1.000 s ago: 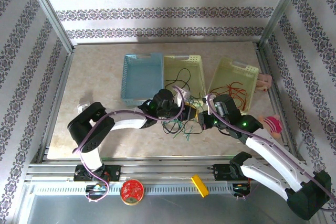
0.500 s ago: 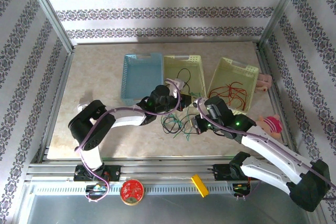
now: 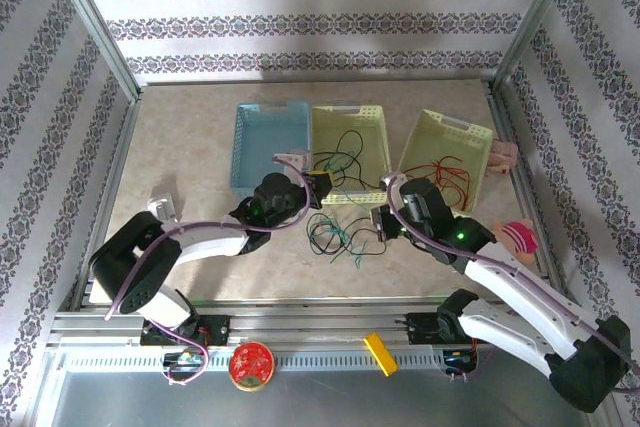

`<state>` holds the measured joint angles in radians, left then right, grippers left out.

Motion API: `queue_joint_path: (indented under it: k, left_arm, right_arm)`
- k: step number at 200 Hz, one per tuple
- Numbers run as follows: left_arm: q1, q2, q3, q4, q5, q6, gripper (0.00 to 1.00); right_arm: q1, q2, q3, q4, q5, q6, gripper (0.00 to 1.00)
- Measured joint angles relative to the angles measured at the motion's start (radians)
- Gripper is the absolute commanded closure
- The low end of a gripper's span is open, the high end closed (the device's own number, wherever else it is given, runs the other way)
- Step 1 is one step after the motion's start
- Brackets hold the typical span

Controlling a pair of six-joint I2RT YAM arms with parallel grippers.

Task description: Untangle the cables

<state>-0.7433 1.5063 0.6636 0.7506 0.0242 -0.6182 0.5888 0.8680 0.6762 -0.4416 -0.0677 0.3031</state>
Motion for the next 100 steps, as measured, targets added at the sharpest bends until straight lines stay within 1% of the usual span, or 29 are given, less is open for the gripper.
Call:
queue_joint_path:
  k: [21,42,66,100]
  left_arm:
    - [0.005,-0.067,-0.031,0.0,-0.026,0.005,0.87]
    - [0.051,-0.134,-0.061,0.003,-0.109,0.015,0.87]
    - [0.103,-0.198,-0.089,0.006,-0.183,0.022,0.88]
    - [0.111,-0.251,-0.114,0.004,-0.217,0.04,0.88]
  right_arm:
    - [-0.035,-0.002,0.003,0.016,-0.019,0.01,1.0]
    - [-0.057,0.003,0.004,-0.033,-0.017,0.012,1.0]
    - [-0.056,0.019,0.004,-0.091,-0.011,0.014,1.0]
    - [-0.037,0.034,0.006,-0.112,-0.001,0.015,1.0]
